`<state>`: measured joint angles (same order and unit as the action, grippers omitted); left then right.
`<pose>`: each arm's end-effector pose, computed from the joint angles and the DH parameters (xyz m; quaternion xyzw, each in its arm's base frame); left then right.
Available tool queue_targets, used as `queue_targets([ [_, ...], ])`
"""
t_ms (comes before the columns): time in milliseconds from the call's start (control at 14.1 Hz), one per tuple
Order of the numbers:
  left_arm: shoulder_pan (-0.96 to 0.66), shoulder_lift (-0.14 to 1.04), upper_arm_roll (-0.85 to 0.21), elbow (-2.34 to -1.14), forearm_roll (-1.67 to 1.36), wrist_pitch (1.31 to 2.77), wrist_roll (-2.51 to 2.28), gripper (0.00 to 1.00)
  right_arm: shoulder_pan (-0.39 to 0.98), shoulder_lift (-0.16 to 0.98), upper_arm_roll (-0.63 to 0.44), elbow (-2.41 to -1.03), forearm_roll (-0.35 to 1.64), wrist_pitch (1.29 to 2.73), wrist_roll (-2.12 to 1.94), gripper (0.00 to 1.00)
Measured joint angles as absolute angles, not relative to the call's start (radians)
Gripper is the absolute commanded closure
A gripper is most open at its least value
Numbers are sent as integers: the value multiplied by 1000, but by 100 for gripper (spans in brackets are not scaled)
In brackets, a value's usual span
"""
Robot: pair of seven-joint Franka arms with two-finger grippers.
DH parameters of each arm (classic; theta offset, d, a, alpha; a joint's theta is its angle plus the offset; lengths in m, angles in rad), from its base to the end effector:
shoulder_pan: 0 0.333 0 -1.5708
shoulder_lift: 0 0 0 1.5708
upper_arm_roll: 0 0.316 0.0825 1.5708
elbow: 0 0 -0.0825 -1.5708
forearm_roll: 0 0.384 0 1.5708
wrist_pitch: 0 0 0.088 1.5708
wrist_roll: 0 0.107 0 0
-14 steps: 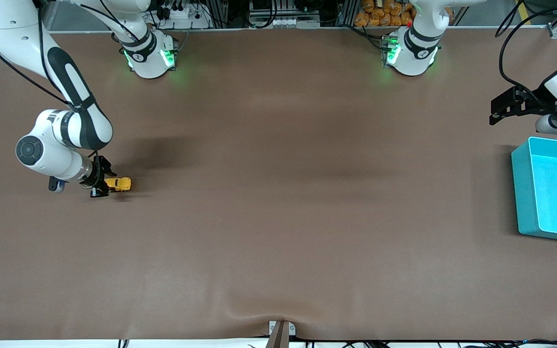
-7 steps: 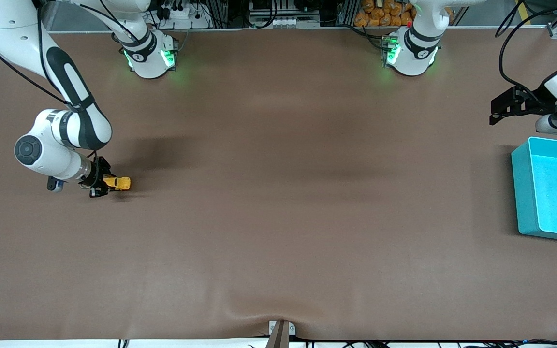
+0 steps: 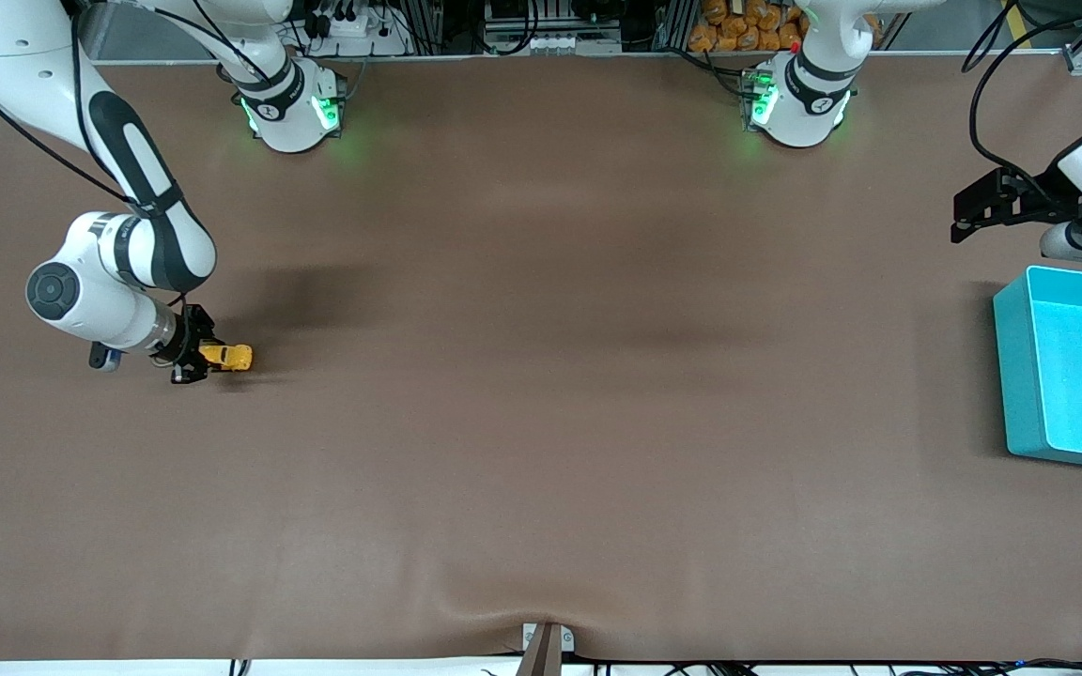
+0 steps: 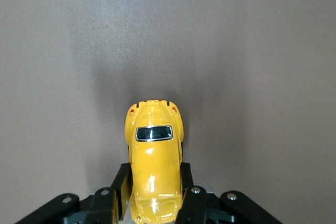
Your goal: Wind and store yellow beetle car
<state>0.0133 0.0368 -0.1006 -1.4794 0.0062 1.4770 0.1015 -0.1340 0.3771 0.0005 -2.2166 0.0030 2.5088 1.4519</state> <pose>0.5547 -0.0467 0.6388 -0.9954 0.0940 0.0195 0.0011 0.5373 -0.0722 0.1975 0.7004 -0.7125 -0.0341 0.0253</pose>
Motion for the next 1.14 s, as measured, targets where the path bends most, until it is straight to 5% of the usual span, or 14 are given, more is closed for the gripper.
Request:
queue_targets([
  [1135,13,37,-100,-1479,6,1477,101,0,-201,397,-51,-2196,-106,2546,1453,81],
])
